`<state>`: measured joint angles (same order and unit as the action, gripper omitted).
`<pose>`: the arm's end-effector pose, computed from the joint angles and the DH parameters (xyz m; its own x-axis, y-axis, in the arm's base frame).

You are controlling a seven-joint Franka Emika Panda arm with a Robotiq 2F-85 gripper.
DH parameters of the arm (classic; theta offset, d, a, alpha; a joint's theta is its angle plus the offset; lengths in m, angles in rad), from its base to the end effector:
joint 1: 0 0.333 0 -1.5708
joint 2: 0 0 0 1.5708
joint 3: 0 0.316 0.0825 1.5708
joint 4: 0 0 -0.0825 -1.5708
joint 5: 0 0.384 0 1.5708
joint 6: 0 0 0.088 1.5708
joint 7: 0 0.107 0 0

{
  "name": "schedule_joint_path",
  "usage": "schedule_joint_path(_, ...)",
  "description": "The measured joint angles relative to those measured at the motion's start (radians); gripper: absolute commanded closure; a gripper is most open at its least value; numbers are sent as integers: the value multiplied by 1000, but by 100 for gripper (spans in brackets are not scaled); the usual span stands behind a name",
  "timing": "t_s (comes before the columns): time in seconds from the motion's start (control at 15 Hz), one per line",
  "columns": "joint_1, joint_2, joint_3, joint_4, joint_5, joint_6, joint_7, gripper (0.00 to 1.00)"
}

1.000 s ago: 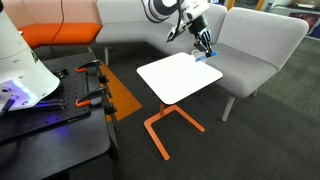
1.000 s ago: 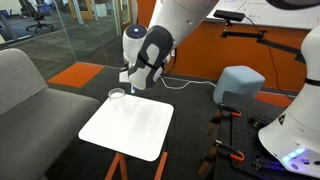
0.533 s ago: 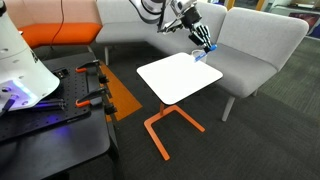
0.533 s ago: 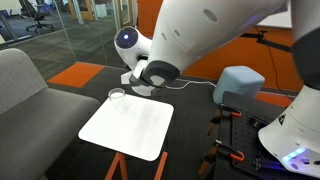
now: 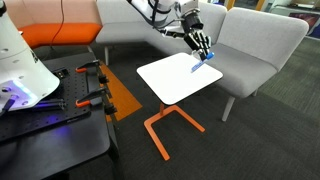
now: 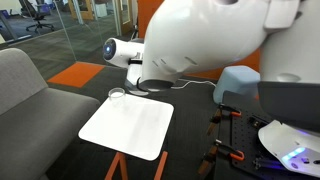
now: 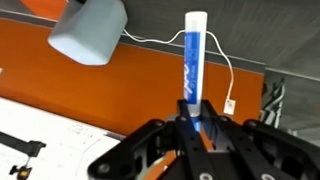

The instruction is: Put the blue object in the glass cup

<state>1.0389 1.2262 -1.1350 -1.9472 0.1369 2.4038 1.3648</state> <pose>0.6015 -0.0427 0.1610 0.3040 -0.5472 0.7798 -0.9504 -0.1171 0.2883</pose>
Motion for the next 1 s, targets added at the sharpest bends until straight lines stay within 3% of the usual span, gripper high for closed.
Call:
schedule_joint_path(0.47, -105, 2, 6, 140, -56, -9, 91, 95)
schedule_joint_path(1.0, -141, 2, 29, 220, -156, 6, 175, 95)
